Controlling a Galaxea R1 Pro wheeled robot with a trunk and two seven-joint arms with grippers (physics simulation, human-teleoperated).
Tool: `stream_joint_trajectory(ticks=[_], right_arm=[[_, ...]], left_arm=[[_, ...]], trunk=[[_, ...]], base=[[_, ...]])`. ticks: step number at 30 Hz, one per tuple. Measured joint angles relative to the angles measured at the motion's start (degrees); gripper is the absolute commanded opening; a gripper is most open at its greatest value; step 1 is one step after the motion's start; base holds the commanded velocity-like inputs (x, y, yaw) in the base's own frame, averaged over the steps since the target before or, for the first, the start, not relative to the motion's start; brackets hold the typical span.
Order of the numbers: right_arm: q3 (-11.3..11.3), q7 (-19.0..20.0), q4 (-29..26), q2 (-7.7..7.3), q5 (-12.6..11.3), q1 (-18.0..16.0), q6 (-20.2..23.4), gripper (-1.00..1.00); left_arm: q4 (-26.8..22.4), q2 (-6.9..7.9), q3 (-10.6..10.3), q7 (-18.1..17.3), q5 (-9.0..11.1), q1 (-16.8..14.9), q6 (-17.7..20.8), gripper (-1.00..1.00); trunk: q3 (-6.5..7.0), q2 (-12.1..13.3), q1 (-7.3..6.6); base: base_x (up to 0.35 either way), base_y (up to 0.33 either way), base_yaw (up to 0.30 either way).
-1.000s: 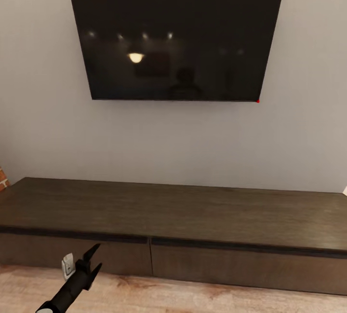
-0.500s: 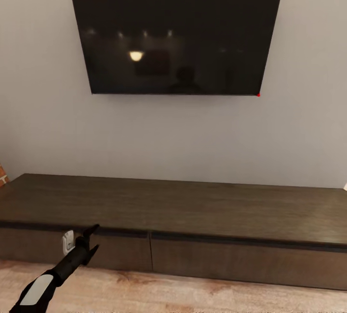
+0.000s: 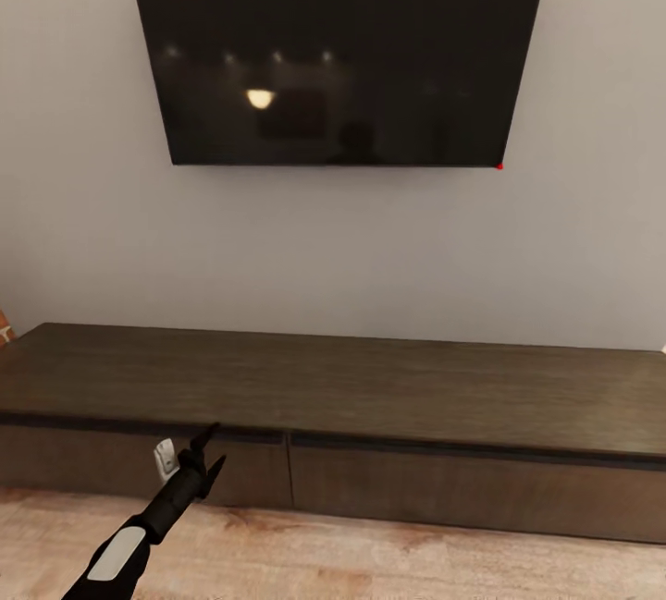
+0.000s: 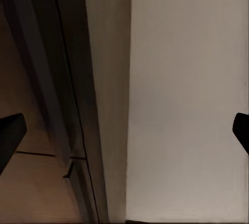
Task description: Place each of the two pumpkins and all three candles from the living room inside a cabinet in the living room (use any cabinet), then make sure every cabinet is closed, and position the cauldron so it is next to a table in the living room.
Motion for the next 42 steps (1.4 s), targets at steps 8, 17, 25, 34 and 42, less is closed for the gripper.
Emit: stream_joint_trajectory(ticks=[8, 17, 25, 34, 42], right_arm=[[-0.01, 0.00, 0.09, 0.11, -0.03, 0.01, -0.08, 1.00], [-0.01, 0.00, 0.07, 0.07, -0.09, 0.30, -0.08, 1.00], [-0.01, 0.00, -0.01, -0.03, -0.10, 0.43, -0.08, 1.00], [-0.01, 0.03, -0.28, -0.12, -0.01, 0.90, -0.13, 1.00], [-2.25, 1.25, -1.32, -0.17, -0.47, 1.40, -0.10, 1.00]], left_arm=[[-0.27, 0.56, -0.59, -4.43, -0.09, 0.31, 2.17, 1.00], [-0.32, 0.75, -0.91, -5.25, -0.11, 0.43, 2.36, 1.00], [-0.39, 1.56, -4.28, -8.66, -0.20, 0.43, 2.57, 1.00], [-0.42, 2.19, -4.98, -10.35, -0.21, 0.55, 2.69, 1.00], [-0.47, 2.72, -5.14, -12.66, -0.23, 0.60, 2.71, 1.00]], trunk=[[-1.77, -0.11, 0.21], [-3.77, -0.23, 0.44], [-5.54, -0.34, 0.64], [-7.54, -0.46, 0.88], [-9.31, -0.57, 1.08]], base=[[0.000, 0.000, 0.000], [0.000, 0.000, 0.000], [0.000, 0.000, 0.000], [0.000, 0.000, 0.000], [0.000, 0.000, 0.000]])
